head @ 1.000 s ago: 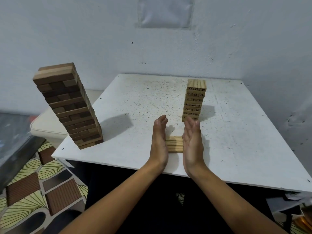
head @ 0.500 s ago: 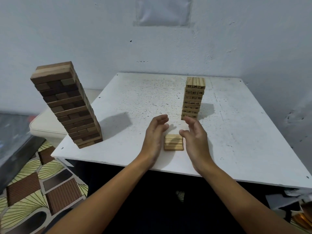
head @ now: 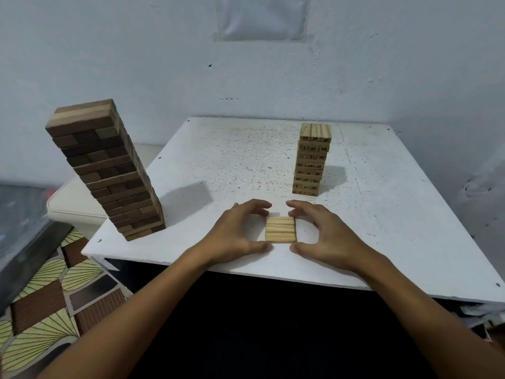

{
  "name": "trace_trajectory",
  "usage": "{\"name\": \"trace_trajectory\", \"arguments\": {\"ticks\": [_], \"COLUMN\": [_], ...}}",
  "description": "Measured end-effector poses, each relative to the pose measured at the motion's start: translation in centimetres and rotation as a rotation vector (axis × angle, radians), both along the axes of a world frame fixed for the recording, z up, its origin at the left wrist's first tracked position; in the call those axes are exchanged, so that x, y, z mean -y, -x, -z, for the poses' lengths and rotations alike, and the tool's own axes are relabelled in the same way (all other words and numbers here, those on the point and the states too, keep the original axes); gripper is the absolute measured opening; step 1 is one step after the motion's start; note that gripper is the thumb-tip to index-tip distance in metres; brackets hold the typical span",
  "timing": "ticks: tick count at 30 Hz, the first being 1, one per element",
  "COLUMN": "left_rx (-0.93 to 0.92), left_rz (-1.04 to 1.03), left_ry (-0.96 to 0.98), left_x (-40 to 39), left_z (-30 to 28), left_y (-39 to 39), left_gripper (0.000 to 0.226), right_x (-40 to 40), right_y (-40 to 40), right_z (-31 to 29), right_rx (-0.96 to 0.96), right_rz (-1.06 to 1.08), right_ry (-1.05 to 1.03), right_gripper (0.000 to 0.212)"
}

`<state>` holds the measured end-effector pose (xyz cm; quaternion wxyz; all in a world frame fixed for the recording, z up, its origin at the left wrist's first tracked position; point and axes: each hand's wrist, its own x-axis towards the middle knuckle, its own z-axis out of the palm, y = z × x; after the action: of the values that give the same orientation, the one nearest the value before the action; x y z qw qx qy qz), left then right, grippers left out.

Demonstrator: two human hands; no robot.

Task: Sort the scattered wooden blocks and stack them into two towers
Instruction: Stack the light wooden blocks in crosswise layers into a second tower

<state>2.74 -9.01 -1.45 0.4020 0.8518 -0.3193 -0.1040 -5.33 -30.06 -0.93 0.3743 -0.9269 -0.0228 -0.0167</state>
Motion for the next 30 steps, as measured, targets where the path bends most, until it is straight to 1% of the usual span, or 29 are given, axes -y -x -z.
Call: {"name": "trace_trajectory", "arguments": {"ticks": [6,12,21,25,30], "left_rx": [0.017,0.013,0.038,0.049,0.116], "left_rz": [-0.018,-0.022,-0.006,0.014,0.058], "left_ry": [0.011,0.019,0.043,0.111,0.263], "left_x": [0.1,0.1,0.2,0.5,1.2], "left_z": [0.0,0.2,0.0,-0.4,-2.5], "left_y": [-0.1,-0.2,-0.6,-0.7,-1.3], "left_gripper": [0.065,0.063,0.065,0.063,0.053], "right_x": [0.2,0.5,0.6,0.7,1.1], "right_y": [-0.3,-0.7,-0.9,-0.7,-0.5], "right_z": [0.5,0.9,0.9,0.4,-2.4], "right_rx": [0.03,0.017,0.031,0.074,0.19], "right_rz": [0.013,0.019,0.01,0.008,-0.002], "right_ry": [-0.032,-0.052,-0.118,-0.126,-0.141], "right_gripper": [0.08,0.08,0.073,0.065,0.058]}}
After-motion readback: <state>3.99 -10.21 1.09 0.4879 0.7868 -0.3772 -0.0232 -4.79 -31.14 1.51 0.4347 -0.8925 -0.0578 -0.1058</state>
